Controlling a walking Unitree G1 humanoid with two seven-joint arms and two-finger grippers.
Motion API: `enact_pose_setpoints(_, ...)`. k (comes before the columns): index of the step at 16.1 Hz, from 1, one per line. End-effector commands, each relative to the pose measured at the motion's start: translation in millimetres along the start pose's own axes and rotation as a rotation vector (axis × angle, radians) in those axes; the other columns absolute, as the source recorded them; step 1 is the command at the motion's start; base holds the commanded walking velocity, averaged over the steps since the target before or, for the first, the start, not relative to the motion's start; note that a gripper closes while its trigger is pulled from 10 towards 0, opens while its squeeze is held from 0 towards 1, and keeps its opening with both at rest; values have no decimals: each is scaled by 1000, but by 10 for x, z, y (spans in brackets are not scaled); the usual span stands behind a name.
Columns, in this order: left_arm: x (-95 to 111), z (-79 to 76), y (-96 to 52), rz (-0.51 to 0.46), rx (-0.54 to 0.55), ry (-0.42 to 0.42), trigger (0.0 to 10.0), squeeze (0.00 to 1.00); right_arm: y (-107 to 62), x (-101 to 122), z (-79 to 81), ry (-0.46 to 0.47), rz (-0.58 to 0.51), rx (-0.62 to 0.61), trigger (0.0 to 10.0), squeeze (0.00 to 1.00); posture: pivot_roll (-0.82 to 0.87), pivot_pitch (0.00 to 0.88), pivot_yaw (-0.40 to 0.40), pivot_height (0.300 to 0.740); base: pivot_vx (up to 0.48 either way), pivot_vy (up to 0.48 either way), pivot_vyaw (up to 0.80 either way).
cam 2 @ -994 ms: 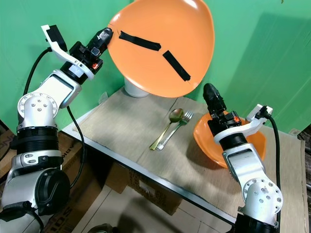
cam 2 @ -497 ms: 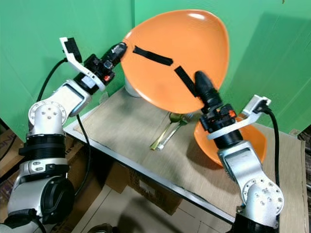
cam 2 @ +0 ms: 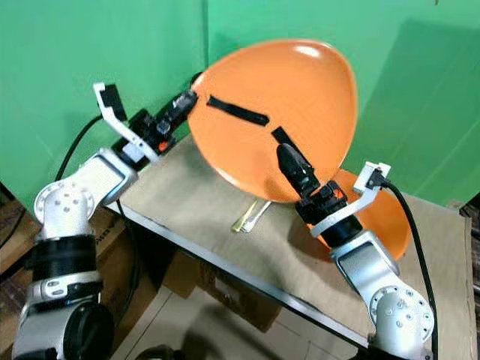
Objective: Setting the table
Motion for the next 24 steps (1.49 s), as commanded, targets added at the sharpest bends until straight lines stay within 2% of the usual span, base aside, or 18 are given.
enact_pose_setpoints(1,-47,-154,55,36,-55,20,0,0,-9,51,36,-17,-24,13,0,0,9,0,-19,740,0,0,0)
enact_pose_setpoints(8,-45,-168,30,41,-49,52,0,0,9,39,30,-19,-30,12,0,0,11,0,-17,740,0,0,0)
enact_pose_setpoints(11,-42,-178,21,49,-52,95,0,0,24,102,-8,-13,-75,-7,0,0,13,0,-15,740,0,0,0)
enact_pose_setpoints(18,-109,-222,-8,90,-72,193,0,0,72,99,9,-14,-85,8,0,0,20,0,-16,740,0,0,0)
enact_pose_setpoints(19,-118,-218,-2,100,-65,210,10000,0,77,98,16,-14,-87,12,0,0,20,0,-12,740,0,0,0)
enact_pose_setpoints(23,-115,-176,23,110,-49,240,10000,0,88,120,21,-18,-106,18,0,0,20,0,-1,740,0,0,0)
enact_pose_setpoints(24,-105,-167,27,108,-44,239,10000,557,90,124,19,-19,-109,17,0,0,20,0,0,740,0,0,0)
Point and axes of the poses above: a point about 5 cm out from each wrist's last joint towards the gripper, its own y axis pointing out of the wrist towards the gripper, its own x axis along the axis of the wrist's last joint, z = x × y, the point moved 6 cm from there along y, pointing out of the wrist towards the gripper, and after that the axes turned 4 degrees about y, right-handed, at the moved point
